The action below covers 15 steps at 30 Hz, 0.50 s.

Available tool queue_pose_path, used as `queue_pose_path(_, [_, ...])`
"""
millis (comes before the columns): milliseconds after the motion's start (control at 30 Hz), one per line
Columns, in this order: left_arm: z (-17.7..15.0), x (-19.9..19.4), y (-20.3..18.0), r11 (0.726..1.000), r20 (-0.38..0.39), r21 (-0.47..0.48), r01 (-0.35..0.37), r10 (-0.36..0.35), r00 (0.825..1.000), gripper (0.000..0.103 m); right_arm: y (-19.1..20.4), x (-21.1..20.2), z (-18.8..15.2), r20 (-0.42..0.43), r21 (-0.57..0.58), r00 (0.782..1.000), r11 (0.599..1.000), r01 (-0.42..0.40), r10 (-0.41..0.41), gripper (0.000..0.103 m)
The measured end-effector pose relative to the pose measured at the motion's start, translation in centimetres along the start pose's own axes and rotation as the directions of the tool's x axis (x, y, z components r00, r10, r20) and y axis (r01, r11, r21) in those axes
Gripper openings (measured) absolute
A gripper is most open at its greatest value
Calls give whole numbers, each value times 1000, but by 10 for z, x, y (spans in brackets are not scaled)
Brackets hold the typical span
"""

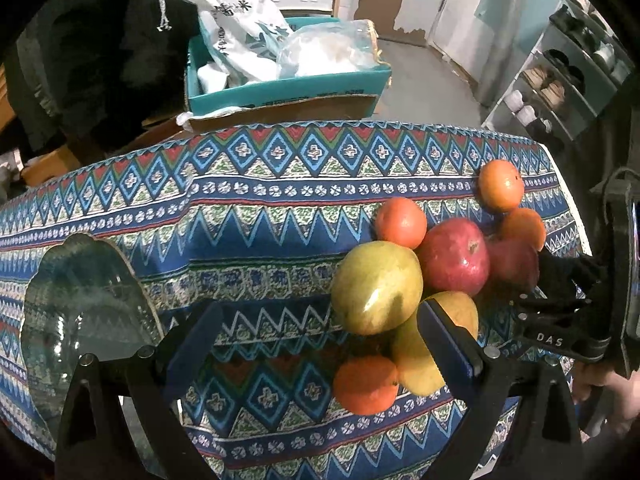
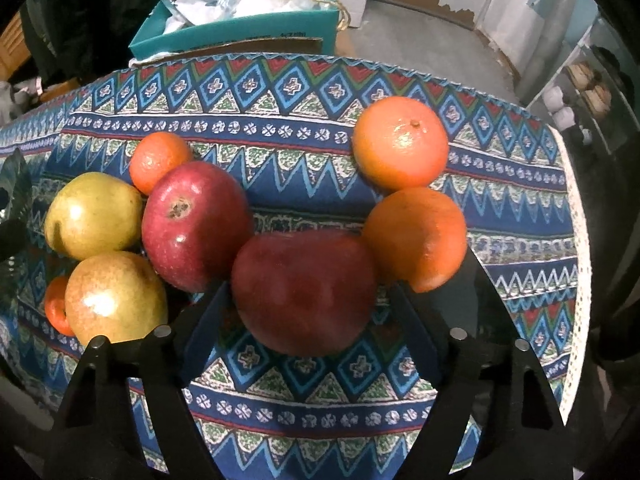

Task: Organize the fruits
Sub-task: 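Grasp the large yellow-green pear with the left tool while the right tool grasps a red apple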

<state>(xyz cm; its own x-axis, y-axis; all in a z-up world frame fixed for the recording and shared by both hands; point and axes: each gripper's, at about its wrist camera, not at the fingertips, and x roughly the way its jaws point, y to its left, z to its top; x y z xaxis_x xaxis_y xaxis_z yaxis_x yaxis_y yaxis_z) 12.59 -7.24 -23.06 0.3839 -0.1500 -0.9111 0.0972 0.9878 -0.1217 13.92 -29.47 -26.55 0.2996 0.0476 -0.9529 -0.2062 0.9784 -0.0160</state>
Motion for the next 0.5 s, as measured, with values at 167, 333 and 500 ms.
queue_pose_path(167, [7, 13, -7, 1000, -18, 4, 21, -21, 1000, 99, 5, 6, 3, 9, -8, 1000, 1000, 1, -1, 76])
queue_pose_path(333, [10, 28, -16, 999, -45, 14, 49, -48, 998, 99, 5, 6, 4, 20, -6, 1000, 1000, 1, -1, 75])
queue_pose_path(500, [10, 46, -21, 998, -86, 10, 61, -60, 995, 99, 0, -1, -1, 41, 18, 999, 1000, -7, 7, 75])
